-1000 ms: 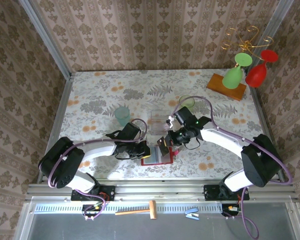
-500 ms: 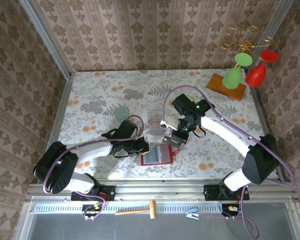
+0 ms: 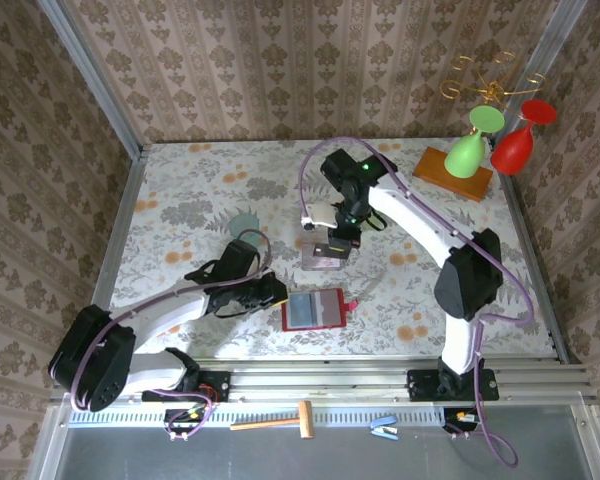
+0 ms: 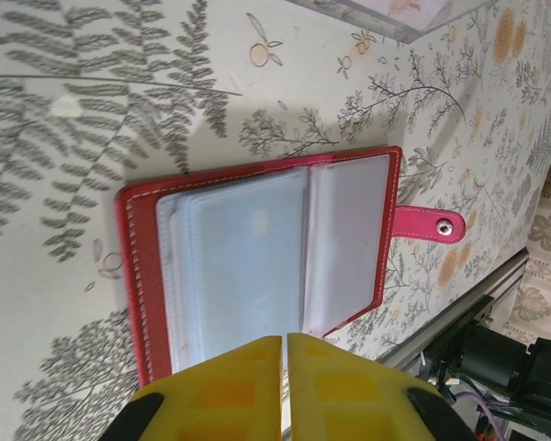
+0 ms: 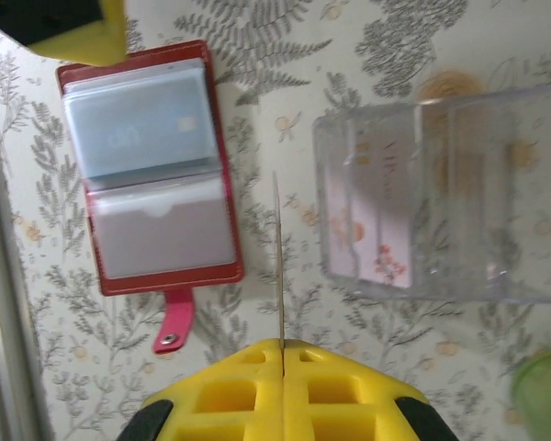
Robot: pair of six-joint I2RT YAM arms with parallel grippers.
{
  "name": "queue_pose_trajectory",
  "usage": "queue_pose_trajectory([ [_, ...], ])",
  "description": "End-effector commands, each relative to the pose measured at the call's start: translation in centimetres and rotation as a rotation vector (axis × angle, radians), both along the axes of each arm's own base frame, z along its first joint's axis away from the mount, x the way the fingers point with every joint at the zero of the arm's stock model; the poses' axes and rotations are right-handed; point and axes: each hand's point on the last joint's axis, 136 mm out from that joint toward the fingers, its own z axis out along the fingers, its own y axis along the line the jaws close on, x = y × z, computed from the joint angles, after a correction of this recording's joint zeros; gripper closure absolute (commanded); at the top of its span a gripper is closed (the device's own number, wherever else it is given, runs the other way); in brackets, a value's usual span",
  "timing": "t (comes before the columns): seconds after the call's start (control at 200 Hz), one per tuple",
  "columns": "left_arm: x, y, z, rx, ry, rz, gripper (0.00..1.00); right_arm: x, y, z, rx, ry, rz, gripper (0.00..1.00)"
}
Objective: Take the credit cards out of the card holder
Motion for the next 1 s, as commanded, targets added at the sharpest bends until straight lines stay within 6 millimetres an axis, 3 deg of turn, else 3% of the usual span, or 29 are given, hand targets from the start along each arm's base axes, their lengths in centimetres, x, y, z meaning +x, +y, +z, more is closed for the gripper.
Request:
queue_pose_trajectory([
  [0.0,-0.7,1.5,-0.4,0.032,0.010,0.015,0.89,0.0,-0.4,-0.4,-0.030,0.083,0.054,1.00],
  [0.26,-1.0,3.7,-0.2,0.041,0.013,0.080,0.88,4.0,0.3,-1.0,-0.036,0.117,0.062,1.00],
  [0.525,-1.0,4.7,0.2,0.053,0.033,0.102,0.88,6.9,0.9,-3.1,-0.034,0.111,0.073,1.00],
  [0.735,-1.1,5.2,0.1,0.060,0.046,0.116,0.88,7.5,1.2,-4.6,-0.031,0.122,0.083,1.00],
  [0.995,-1.0,5.4,-0.1,0.061,0.053,0.127,0.87,6.9,1.6,-6.6,-0.030,0.195,0.077,1.00],
])
